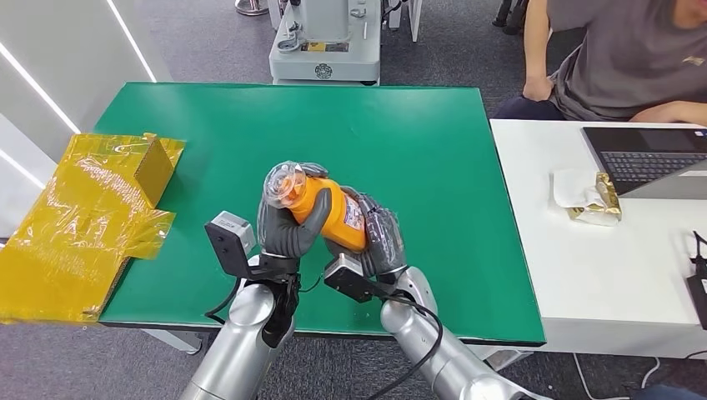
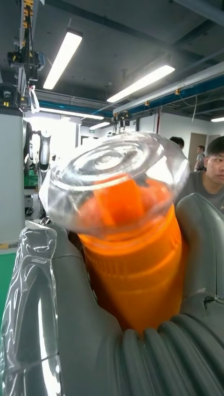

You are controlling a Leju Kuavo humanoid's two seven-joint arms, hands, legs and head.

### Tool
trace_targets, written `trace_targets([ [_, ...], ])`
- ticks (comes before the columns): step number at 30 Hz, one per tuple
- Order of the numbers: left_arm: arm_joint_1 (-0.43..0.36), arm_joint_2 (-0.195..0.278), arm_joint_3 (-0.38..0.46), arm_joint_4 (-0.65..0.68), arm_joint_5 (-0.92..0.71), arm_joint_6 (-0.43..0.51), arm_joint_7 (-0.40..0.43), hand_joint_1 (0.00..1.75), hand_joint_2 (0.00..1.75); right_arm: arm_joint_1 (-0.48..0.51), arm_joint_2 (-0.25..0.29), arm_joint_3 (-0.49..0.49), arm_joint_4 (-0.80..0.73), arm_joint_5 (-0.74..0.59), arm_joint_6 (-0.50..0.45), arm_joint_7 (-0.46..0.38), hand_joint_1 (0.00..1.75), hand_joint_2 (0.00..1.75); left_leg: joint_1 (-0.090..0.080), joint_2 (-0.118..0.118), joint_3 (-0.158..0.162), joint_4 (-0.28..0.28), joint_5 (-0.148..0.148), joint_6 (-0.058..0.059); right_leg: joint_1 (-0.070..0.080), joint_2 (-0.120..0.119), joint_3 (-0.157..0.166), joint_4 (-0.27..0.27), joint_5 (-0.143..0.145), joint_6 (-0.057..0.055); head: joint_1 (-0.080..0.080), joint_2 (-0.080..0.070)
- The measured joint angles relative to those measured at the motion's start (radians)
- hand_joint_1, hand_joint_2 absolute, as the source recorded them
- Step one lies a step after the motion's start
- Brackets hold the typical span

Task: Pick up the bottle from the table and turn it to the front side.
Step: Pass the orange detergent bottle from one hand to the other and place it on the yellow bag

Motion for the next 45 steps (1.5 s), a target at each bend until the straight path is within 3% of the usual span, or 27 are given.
trace_targets([
  [13, 0.000, 0.000, 0.000, 0.000, -0.001, 0.001, 0.000, 1.75, 1.75, 0.007, 0.000, 0.012, 0.004, -0.007, -0.016, 0.000, 1.75, 1.75, 0.000, 0.000, 0.000, 0.000, 0.000, 0.000, 0.000, 0.000, 0.000, 0.000, 0.000, 0.000, 0.000, 0.000],
  [17, 0.000, 0.000, 0.000, 0.000, -0.002, 0.001, 0.000, 1.75, 1.75, 0.007, 0.000, 0.013, 0.004, -0.010, -0.021, 0.000, 0.05, 1.75, 0.000, 0.000, 0.000, 0.000, 0.000, 0.000, 0.000, 0.000, 0.000, 0.000, 0.000, 0.000, 0.000, 0.000],
  [18, 0.000, 0.000, 0.000, 0.000, -0.003, 0.001, 0.000, 1.75, 1.75, 0.007, 0.000, 0.014, 0.004, -0.011, -0.025, 0.000, 0.00, 1.75, 0.000, 0.000, 0.000, 0.000, 0.000, 0.000, 0.000, 0.000, 0.000, 0.000, 0.000, 0.000, 0.000, 0.000],
  [36, 0.002, 0.000, 0.000, 0.002, -0.005, 0.008, 0.007, 1.75, 1.75, 0.047, -0.003, 0.039, -0.131, -0.080, -0.084, -0.002, 0.00, 1.75, 0.000, 0.000, 0.000, 0.000, 0.000, 0.000, 0.000, 0.000, 0.000, 0.000, 0.000, 0.000, 0.000, 0.000],
  [45, 0.003, 0.001, 0.000, 0.002, -0.010, 0.011, 0.008, 1.75, 1.75, 0.136, -0.018, 0.036, -0.292, -0.080, -0.093, -0.002, 0.00, 1.75, 0.000, 0.000, 0.000, 0.000, 0.000, 0.000, 0.000, 0.000, -0.001, 0.000, 0.000, 0.000, 0.000, 0.000],
])
